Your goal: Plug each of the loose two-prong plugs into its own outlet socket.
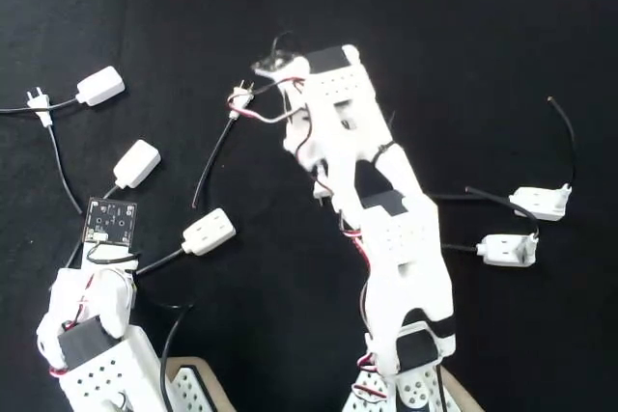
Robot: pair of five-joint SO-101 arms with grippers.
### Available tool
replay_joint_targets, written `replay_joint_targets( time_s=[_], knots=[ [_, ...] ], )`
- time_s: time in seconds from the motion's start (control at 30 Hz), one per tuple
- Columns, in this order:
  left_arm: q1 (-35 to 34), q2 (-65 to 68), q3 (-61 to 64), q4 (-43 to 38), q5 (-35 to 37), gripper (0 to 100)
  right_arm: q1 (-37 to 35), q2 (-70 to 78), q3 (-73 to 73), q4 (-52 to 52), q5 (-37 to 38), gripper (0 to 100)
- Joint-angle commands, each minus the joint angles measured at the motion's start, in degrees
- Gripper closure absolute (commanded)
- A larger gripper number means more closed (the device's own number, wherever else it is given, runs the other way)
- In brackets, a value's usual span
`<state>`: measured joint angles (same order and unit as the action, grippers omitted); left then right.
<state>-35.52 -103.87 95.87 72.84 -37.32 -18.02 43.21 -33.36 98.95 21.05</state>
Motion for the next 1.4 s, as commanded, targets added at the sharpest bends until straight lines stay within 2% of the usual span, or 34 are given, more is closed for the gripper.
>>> replay_joint_targets(
  time_s=[0.0,0.1,0.4,0.53,0.8,1.13,1.37],
  knots=[
    [0.4,-0.53,0.31,0.53,-0.7,86,-0.44,-0.92,2.59,1.93,-1.05,81.9],
    [0.4,-0.53,0.31,0.53,-0.7,86,-0.62,-0.66,6.29,1.93,-1.05,85.1],
    [0.4,-0.53,0.31,0.53,-0.7,86,-0.79,-1.1,8.84,-2.11,-3.25,85.1],
    [0.4,-0.53,0.31,0.53,-0.7,86,-0.7,-1.98,4.7,2.29,-3.52,83.3],
    [0.4,-0.53,0.31,0.53,-0.7,86,-0.35,-8.22,3.91,2.11,-3.43,79.4],
    [0.4,-0.53,0.31,0.53,-0.7,86,2.46,1.01,2.24,-3.78,-3.08,79.4],
    [0.4,-0.53,0.31,0.53,-0.7,86,0.88,6.29,-1.98,-3.78,-3.25,79.7]
  ],
)
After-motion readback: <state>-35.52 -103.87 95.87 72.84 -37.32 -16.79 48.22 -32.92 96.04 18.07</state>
